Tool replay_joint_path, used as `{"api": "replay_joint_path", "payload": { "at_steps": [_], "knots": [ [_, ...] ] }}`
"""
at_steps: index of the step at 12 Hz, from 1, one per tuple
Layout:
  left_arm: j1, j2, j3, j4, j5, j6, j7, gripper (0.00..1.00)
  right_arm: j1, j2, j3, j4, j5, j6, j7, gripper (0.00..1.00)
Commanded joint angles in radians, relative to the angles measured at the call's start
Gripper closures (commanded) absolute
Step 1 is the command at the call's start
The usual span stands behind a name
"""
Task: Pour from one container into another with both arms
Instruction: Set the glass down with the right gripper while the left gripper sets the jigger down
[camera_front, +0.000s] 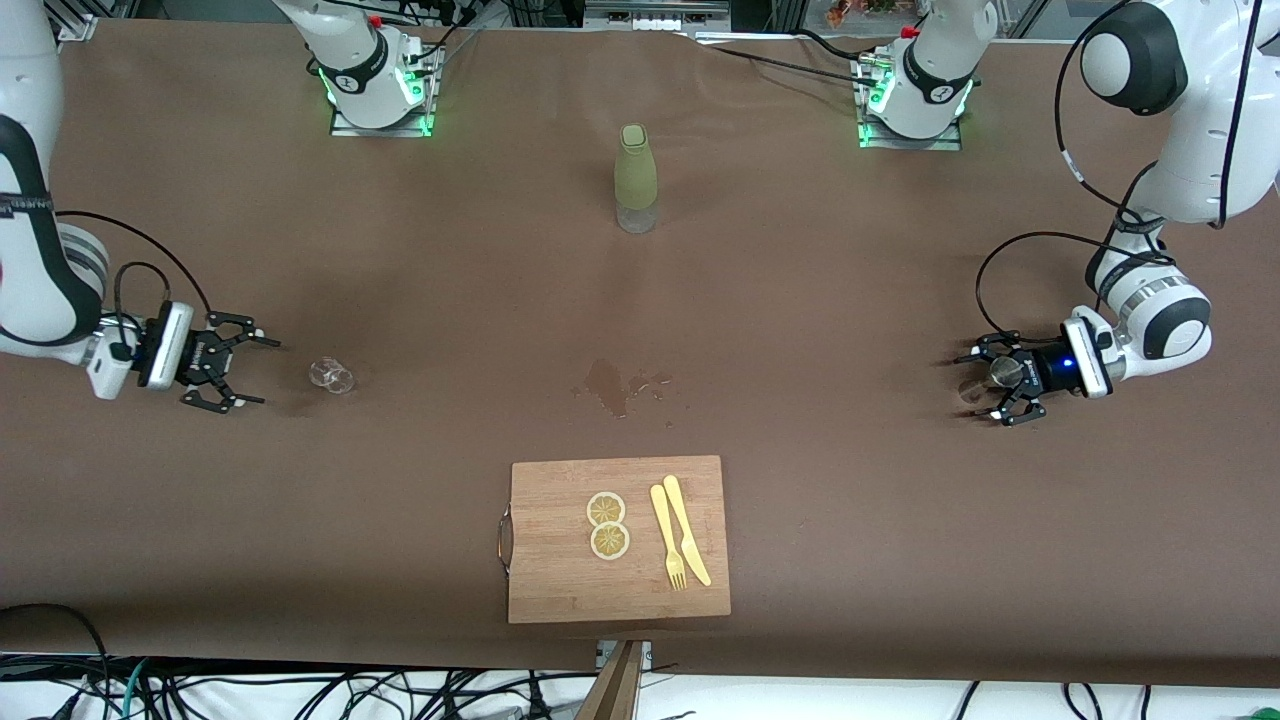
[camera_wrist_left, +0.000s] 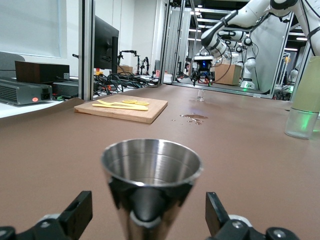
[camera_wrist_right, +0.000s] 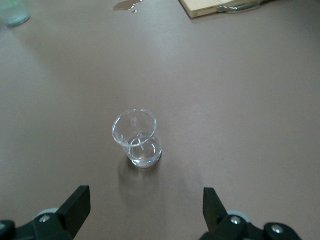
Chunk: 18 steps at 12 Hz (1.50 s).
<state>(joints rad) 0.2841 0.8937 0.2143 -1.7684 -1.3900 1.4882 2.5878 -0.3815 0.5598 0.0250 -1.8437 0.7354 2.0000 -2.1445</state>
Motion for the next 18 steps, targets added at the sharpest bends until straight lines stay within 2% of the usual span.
{"api": "replay_joint_path", "payload": {
  "at_steps": [1,4,6,8,11,12,14,15,17,18],
  "knots": [
    [0.027,0.011,-0.003,0.049,0.055,-0.026,0.028,0.0,0.032,-0.034,0.001,-0.019,-0.047,0.022,0.148,0.0],
    [0.053,0.019,0.005,0.116,0.101,-0.039,0.017,0.0,0.094,-0.083,0.001,-0.028,-0.063,0.093,0.271,0.0],
    [0.088,0.03,0.01,0.176,0.166,-0.045,-0.012,0.0,0.145,-0.136,0.001,-0.031,-0.141,0.115,0.453,0.0],
    [0.113,0.027,0.011,0.217,0.221,-0.048,-0.046,0.0,0.219,-0.211,0.001,-0.042,-0.279,0.144,0.724,0.0],
    [0.092,0.011,0.066,0.242,0.256,-0.048,-0.122,0.0,0.317,-0.288,0.001,-0.043,-0.503,0.149,1.186,0.0],
    [0.08,-0.011,0.074,0.247,0.281,-0.046,-0.176,0.0,0.335,-0.297,0.001,-0.043,-0.534,0.148,1.306,0.0],
    [0.063,-0.083,0.074,0.247,0.374,-0.046,-0.308,0.0,0.372,-0.322,0.001,-0.043,-0.541,0.143,1.504,0.0],
    [0.05,-0.129,0.074,0.247,0.416,-0.046,-0.38,0.0,0.395,-0.34,0.001,-0.043,-0.579,0.14,1.623,0.0],
    [0.024,-0.221,0.074,0.247,0.503,-0.045,-0.544,0.0,0.443,-0.383,0.003,-0.043,-0.715,0.105,1.892,0.0],
    [0.009,-0.264,0.074,0.247,0.54,-0.043,-0.628,0.0,0.449,-0.405,0.01,-0.043,-0.743,0.064,1.995,0.0]
  ]
}}
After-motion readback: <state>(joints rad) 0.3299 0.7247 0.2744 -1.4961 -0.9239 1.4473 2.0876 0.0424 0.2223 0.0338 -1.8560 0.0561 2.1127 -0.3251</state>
